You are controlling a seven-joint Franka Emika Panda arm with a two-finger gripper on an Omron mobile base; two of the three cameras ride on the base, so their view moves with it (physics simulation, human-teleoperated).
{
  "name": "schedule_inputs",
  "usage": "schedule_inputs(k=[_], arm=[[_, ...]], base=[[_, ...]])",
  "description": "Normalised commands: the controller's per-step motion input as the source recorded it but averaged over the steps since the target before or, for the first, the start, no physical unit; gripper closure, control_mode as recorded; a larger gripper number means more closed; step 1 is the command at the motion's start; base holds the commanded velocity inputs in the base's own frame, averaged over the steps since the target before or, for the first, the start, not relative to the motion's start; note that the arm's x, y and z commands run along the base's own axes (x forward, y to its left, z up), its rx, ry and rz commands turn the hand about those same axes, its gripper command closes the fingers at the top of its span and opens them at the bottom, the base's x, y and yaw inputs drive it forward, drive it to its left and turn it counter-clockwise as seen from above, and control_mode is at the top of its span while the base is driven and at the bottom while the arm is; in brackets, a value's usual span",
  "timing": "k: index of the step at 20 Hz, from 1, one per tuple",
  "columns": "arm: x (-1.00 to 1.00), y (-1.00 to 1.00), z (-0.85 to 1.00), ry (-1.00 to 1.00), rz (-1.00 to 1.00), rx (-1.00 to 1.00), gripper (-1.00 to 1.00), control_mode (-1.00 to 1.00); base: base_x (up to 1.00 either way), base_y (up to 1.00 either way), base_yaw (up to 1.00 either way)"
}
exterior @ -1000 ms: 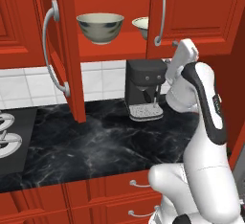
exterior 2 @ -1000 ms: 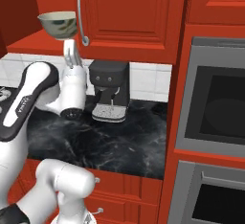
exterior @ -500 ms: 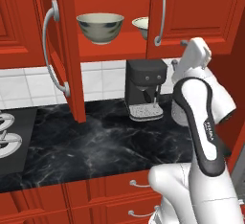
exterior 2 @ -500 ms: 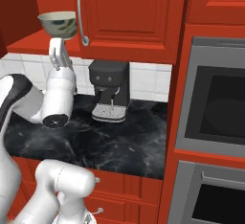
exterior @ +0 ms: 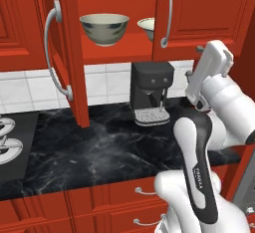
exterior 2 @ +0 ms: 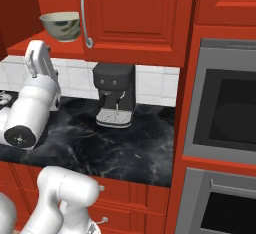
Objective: Open the cabinet. Pick the bowls from the counter and place them in the cabinet. Then close the cabinet.
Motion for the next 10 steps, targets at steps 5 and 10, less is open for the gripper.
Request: schedule_inputs(k=[5, 10], arm=[[-0.8, 0.22, 0.09, 0.01, -0.01, 0.01, -1.0, -1.0], [-0.66, 0.4, 0.08, 0.0, -0.02, 0.01, -1.0, -1.0]], base=[[0.0, 0.0, 0.0], [0.0, 0.0, 0.0]])
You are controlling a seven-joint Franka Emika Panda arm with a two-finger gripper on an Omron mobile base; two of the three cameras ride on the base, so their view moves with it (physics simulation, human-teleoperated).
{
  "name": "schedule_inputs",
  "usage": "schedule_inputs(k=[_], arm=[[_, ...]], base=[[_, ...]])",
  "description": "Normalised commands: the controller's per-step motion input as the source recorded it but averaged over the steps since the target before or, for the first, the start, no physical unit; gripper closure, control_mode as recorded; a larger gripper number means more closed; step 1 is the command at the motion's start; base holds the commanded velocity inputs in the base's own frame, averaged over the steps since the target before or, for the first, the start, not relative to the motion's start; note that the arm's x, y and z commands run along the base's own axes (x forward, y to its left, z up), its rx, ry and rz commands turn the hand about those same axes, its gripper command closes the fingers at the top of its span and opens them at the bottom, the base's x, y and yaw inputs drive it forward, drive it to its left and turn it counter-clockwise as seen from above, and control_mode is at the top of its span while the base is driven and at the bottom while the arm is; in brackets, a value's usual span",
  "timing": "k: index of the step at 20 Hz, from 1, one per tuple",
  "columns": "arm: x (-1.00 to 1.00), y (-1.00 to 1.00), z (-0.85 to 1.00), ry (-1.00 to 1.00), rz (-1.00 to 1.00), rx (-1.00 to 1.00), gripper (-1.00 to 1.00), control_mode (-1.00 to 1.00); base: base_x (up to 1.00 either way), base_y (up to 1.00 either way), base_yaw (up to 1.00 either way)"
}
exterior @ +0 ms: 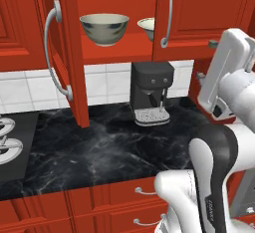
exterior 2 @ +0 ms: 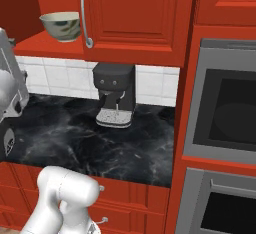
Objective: Open the cabinet. Pick the bowls from the counter and place them in the cabinet. Then close the cabinet.
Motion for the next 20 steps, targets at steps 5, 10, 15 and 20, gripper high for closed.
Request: schedule_inputs(k=[5, 10, 15, 20], arm=[[-0.6, 0.57, 0.0, 0.0, -0.06, 0.0, -1.0, -1.0], [-0.49, 0.67, 0.0, 0.0, -0.06, 0.0, -1.0, -1.0], [-0.43, 0.48, 0.0, -0.01, -0.03, -0.06, -1.0, -1.0], [-0.11, -0.02, -0.11, 0.01, 0.0, -0.13, -1.0, -1.0]], base=[[0.0, 0.0, 0.0], [0.0, 0.0, 0.0], [0.0, 0.0, 0.0], [0.0, 0.0, 0.0]])
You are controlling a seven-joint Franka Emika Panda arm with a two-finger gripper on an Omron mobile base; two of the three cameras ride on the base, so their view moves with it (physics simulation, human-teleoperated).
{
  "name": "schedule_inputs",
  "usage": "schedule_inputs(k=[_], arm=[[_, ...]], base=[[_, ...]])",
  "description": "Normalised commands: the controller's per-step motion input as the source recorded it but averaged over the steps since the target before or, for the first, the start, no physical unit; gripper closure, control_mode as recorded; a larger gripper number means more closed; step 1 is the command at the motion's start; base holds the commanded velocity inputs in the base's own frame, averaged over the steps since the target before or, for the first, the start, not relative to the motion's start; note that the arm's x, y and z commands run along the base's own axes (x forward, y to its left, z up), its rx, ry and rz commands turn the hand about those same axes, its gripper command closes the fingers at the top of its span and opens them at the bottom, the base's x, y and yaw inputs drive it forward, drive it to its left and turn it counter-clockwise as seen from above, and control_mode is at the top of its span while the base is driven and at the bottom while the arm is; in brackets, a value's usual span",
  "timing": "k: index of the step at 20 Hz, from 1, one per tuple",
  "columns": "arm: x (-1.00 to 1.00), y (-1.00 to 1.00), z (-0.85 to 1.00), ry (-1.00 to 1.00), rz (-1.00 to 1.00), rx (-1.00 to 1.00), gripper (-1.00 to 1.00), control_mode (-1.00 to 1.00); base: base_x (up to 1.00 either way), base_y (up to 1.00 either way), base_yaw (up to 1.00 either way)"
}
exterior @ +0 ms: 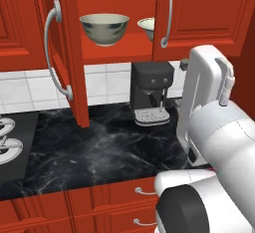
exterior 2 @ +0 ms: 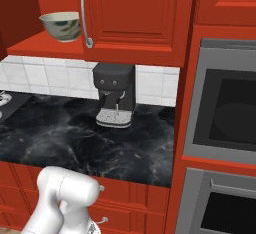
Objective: Open the cabinet. Pick the bowls from the counter and place them in the cabinet. Then close the cabinet.
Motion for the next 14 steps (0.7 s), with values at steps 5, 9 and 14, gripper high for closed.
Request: schedule_inputs(k=[5, 9, 14], arm=[[-0.55, 0.0, 0.1, -0.16, -0.02, -0.39, -1.0, -1.0], [-0.55, 0.03, 0.11, 0.0, -0.14, -0.43, -1.0, -1.0], [-0.33, 0.11, -0.01, 0.0, -0.2, -0.37, -1.0, -1.0]], base=[[0.0, 0.0, 0.0], [0.0, 0.0, 0.0], [0.0, 0.0, 0.0]])
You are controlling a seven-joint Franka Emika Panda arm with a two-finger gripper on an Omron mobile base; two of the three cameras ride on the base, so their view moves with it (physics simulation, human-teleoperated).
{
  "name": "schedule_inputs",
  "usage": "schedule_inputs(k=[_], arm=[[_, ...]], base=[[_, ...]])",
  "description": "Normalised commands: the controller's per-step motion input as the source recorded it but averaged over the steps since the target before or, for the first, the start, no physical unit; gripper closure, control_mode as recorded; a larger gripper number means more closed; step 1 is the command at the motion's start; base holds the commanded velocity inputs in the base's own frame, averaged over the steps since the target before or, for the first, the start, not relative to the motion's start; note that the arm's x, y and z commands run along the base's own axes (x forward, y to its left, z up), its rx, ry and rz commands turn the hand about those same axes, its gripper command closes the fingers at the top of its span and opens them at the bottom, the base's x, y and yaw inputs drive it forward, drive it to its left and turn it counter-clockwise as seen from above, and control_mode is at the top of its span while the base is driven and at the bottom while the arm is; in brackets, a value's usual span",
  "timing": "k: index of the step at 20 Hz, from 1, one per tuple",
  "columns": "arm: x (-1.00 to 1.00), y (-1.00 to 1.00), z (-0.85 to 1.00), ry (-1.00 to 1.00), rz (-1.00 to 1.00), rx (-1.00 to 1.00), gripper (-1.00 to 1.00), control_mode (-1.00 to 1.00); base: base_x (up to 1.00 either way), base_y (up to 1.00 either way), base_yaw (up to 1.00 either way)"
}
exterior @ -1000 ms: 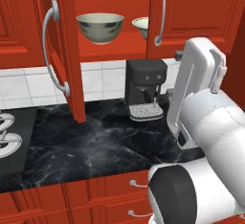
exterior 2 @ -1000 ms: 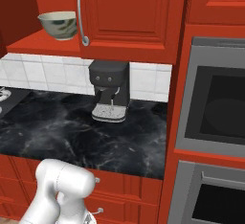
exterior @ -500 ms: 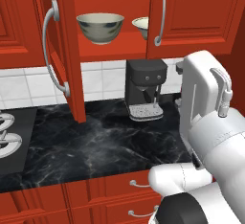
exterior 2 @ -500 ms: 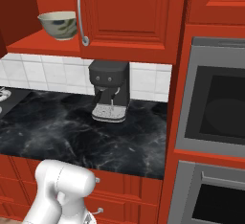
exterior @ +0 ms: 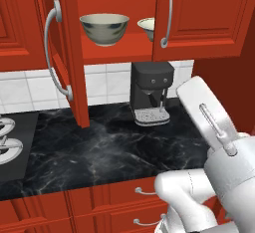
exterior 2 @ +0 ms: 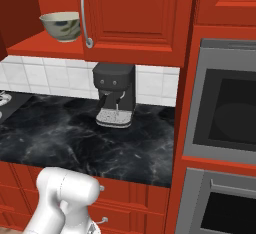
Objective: Open the cabinet. Pick the bowls from the counter and place them in the cabinet. Then close the cabinet.
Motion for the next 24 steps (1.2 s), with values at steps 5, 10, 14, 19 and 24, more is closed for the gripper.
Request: schedule_inputs(k=[5, 10, 14, 19, 24], arm=[[-0.02, 0.1, -0.12, 0.0, -0.24, -0.29, -1.0, -1.0], [0.05, 0.22, -0.13, 0.0, -0.18, -0.29, -1.0, -1.0], [0.02, 0.24, -0.24, 0.0, -0.14, -0.24, -1.0, -1.0], [0.01, 0.08, -0.12, 0.0, -0.13, -0.18, -1.0, -1.0], [0.11, 0.03, -0.04, 0.0, -0.08, -0.1, -1.0, -1.0]], base=[[0.0, 0.0, 0.0], [0.0, 0.0, 0.0], [0.0, 0.0, 0.0], [0.0, 0.0, 0.0], [0.0, 0.0, 0.0]])
